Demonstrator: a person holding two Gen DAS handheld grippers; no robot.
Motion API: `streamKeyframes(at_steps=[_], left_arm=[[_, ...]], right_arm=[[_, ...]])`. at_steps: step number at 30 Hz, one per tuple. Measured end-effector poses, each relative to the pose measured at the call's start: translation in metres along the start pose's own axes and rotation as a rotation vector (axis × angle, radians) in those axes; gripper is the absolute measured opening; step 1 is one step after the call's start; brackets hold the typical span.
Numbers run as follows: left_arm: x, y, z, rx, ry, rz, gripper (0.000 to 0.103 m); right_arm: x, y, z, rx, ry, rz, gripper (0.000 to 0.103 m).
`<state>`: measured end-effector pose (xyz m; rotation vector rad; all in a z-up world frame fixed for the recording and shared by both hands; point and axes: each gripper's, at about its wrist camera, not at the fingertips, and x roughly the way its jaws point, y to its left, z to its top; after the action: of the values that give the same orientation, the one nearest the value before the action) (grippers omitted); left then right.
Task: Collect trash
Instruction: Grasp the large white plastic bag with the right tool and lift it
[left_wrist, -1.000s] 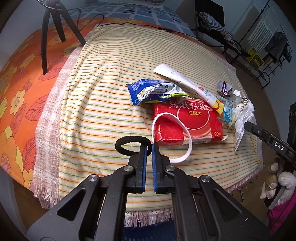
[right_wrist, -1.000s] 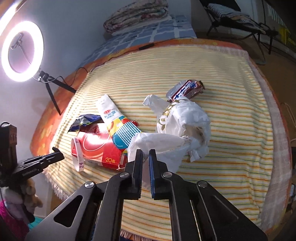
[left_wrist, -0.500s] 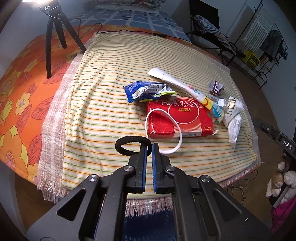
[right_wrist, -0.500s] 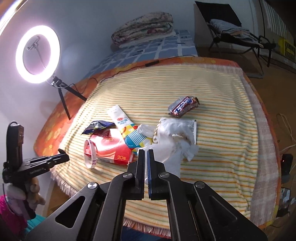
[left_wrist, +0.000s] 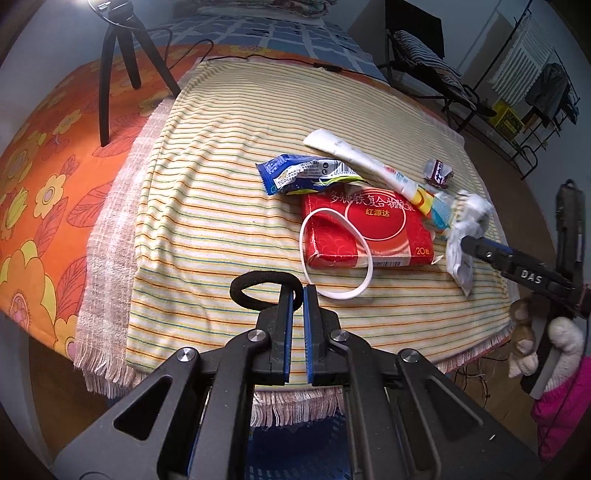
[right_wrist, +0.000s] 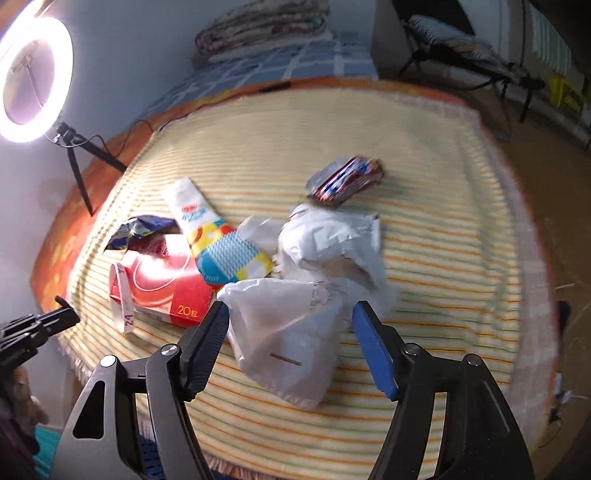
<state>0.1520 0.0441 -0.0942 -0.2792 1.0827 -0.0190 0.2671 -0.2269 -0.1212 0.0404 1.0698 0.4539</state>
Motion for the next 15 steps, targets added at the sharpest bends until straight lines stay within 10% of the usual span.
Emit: streamKeyframes(at_steps=[2,4,5,15], left_arm=[[-0.002,0.0,0.0,0.0,-0.003,0.0,0.003],[-0.003,0.0,-0.001,0.001,-0.005,-0.001,0.003],[-0.004,0.0,-0.001,0.002,-0.007,0.0,0.003],[-0.01,0.001,-0.011,-0.01,-0.009,-0.001,0.003]], right_arm=[[0.008,-0.006,-0.001,0.028,0.019,0.033,0.067],[0.01,-0.011,-0.004,0.058,0.023,0.061,0.02],[0.01,-0.014,-0.006,0.072,0.033,0.074,0.013],[-0.018,-0.024,-0.014,0.063,-0.056,0.052,0.002]])
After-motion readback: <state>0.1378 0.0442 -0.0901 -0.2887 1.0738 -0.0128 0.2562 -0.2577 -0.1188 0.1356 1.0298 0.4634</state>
